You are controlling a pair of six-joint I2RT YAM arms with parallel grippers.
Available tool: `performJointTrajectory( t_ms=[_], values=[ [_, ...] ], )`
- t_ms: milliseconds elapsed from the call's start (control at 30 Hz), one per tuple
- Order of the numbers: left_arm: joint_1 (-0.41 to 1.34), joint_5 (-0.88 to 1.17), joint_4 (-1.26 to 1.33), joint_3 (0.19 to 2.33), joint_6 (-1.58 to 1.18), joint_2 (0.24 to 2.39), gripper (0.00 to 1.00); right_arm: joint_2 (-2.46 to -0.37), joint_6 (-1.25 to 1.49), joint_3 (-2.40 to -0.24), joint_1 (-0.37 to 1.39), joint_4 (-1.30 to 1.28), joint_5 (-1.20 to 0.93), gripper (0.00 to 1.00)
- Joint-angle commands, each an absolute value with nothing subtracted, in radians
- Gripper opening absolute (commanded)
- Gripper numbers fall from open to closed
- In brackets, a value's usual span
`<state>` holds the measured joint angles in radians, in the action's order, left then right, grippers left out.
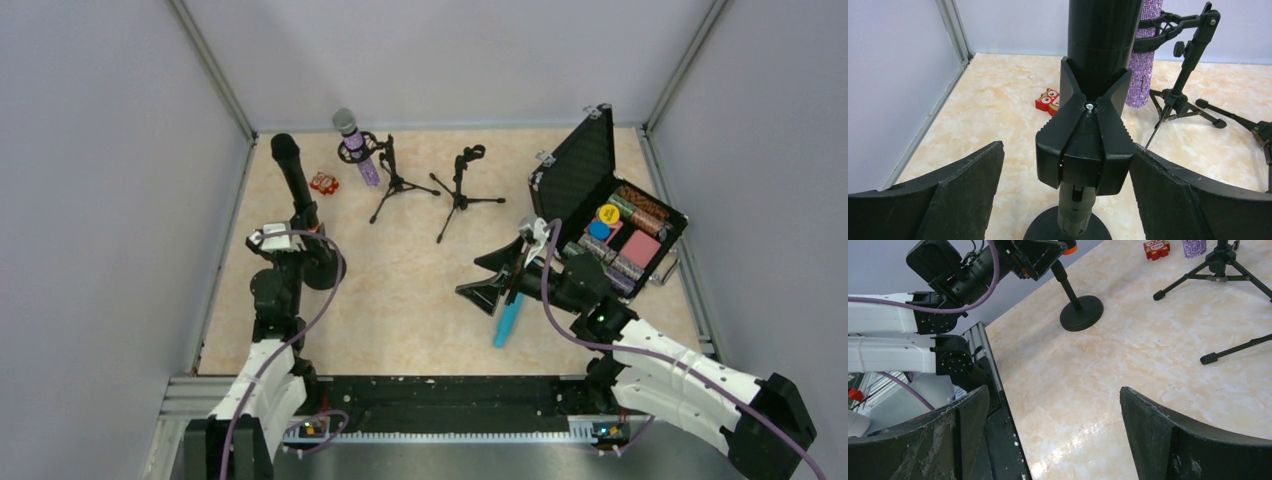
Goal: Attach the microphones to the stand
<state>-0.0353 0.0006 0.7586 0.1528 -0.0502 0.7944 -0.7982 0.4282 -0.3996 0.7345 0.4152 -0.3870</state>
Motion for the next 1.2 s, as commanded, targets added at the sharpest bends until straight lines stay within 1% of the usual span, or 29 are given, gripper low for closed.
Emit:
performJointTrajectory(
  t_ms=[0,200,367,500,600,700,767,967,1167],
  values=[
    [-0.04,-0.005,0.717,0.129,-0.073,0.726,0.99,-0.788,0.433,-0.395,0.724,0.449,-0.386,0.99],
    [-0.04,-0.017,0.573,0.119,-0.153,0.557,0.99,-0.787,0.442,-0.402,0.724,0.45,-0.4,0.99],
    [-0.04,0.052,0.392,0.15,-0.188,0.359,0.99,-0.789,0.499,-0.479,0.724,0.383,-0.375,0.99],
    [-0.039,0.08,0.169,0.239,-0.238,0.239,0.99,-0.817,0.629,-0.611,0.724,0.272,-0.282,0.99],
    [-0.04,0.081,0.027,0.309,-0.255,0.181,0.99,-0.869,0.716,-0.78,0.724,0.146,-0.257,0.99],
    [-0.039,0.091,-0.124,0.378,-0.209,0.147,0.99,-0.91,0.781,-0.926,0.724,0.044,-0.231,0.99],
    [-0.04,0.123,-0.186,0.416,-0.169,0.145,0.99,-0.931,0.818,-0.999,0.724,0.029,-0.215,0.99],
    [-0.031,0.213,-0.279,0.394,-0.018,0.149,0.99,-1.036,0.942,-1.183,0.724,0.01,-0.232,0.99],
    [-0.029,0.228,-0.238,0.354,0.037,0.098,0.99,-1.086,0.996,-1.213,0.725,0.078,-0.252,0.99]
  ],
)
